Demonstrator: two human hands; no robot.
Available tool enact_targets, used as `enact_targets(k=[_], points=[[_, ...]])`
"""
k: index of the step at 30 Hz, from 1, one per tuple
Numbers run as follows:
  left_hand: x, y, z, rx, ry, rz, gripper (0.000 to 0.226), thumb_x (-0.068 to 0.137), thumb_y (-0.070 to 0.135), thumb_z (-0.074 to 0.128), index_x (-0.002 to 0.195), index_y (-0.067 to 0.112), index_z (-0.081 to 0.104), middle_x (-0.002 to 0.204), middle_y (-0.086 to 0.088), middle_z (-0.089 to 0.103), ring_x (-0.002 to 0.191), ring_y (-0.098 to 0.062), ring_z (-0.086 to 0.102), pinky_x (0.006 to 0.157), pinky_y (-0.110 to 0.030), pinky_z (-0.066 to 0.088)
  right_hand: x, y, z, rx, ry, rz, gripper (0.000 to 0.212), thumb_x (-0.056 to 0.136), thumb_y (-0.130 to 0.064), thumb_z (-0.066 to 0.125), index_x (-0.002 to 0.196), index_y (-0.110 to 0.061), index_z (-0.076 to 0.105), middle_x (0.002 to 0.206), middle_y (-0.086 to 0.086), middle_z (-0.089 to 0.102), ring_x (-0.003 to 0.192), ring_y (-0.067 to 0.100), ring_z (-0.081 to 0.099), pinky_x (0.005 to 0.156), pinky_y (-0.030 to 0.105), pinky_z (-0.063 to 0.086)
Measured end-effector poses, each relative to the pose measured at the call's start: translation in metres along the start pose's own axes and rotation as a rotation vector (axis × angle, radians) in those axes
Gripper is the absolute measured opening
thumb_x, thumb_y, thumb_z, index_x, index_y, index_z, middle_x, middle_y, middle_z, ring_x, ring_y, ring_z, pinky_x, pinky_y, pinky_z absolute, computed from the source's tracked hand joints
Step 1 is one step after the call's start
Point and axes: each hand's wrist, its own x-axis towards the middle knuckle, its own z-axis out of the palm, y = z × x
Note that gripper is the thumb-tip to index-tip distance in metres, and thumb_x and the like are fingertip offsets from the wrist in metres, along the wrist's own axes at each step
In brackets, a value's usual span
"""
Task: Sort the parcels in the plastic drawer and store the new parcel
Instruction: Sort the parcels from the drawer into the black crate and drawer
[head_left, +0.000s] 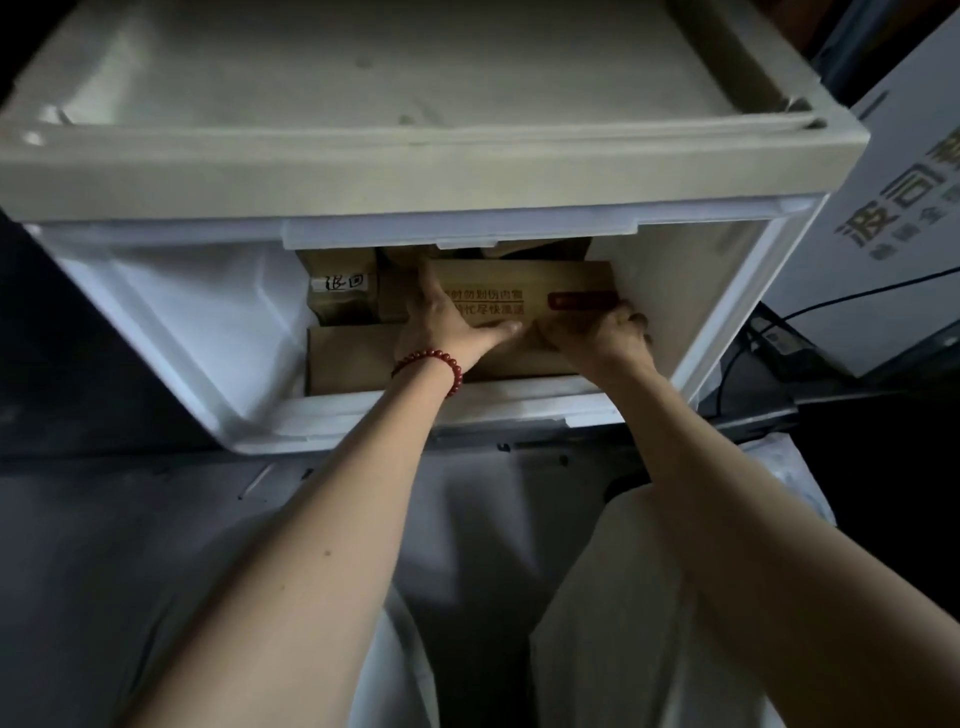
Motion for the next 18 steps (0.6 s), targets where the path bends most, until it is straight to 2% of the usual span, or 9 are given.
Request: enact_targets(k=[4,8,11,14,18], points=[[0.008,-0.007,-0.007,-0.133,-0.039,-0.083,0.119,0.070,0.059,0.074,0.153,0.023,-0.003,0.158,-0.007,0.020,0.136,-0.031,0.037,0.100,-0.043,0.045,0.011,0.008,0.005,0.089,-0.005,-0.021,0.106,0.073,-0.064,0.070,0.143,-0.002,0.021,0.144,0.016,0.033,0.134,0.033,0.037,0.111,0.039,0.033],[0.009,-0.009,-0.011,-0.197,-0.069,-0.133,0.120,0.065,0.059,0.078,0.153,0.030,0.001,0.158,-0.003,0.019,0.132,-0.034,0.040,0.083,-0.049,0.056,0.015,0.008,0.006,0.199,-0.004,-0.024,0.107,0.067,-0.059,0.078,0.140,-0.002,0.026,0.144,0.014,0.037,0.133,0.030,0.041,0.111,0.035,0.034],[0.008,-0.008,-0.013,-0.272,-0.049,-0.145,0.117,0.068,0.052,0.079,0.153,0.030,0.002,0.159,-0.005,0.015,0.131,-0.033,0.042,0.069,-0.039,0.058,0.012,0.007,0.006,0.243,0.004,-0.052,0.105,0.065,-0.051,0.083,0.140,-0.002,0.026,0.143,0.013,0.037,0.133,0.029,0.040,0.111,0.030,0.033],[0.004,-0.008,-0.018,-0.262,0.010,-0.121,0.115,0.071,0.053,0.077,0.153,0.029,0.001,0.159,-0.006,0.016,0.130,-0.031,0.043,0.054,-0.028,0.052,0.004,0.002,0.005,0.292,0.022,-0.108,0.101,0.067,-0.043,0.085,0.138,-0.001,0.027,0.142,0.014,0.037,0.133,0.028,0.040,0.111,0.028,0.031],[-0.002,-0.009,-0.031,-0.304,0.063,-0.106,0.115,0.068,0.053,0.079,0.153,0.033,0.004,0.157,-0.005,0.020,0.122,-0.028,0.049,0.060,-0.032,0.057,-0.008,-0.001,0.003,0.311,0.021,-0.172,0.098,0.069,-0.043,0.083,0.138,-0.001,0.027,0.141,0.016,0.039,0.132,0.029,0.040,0.112,0.032,0.032]])
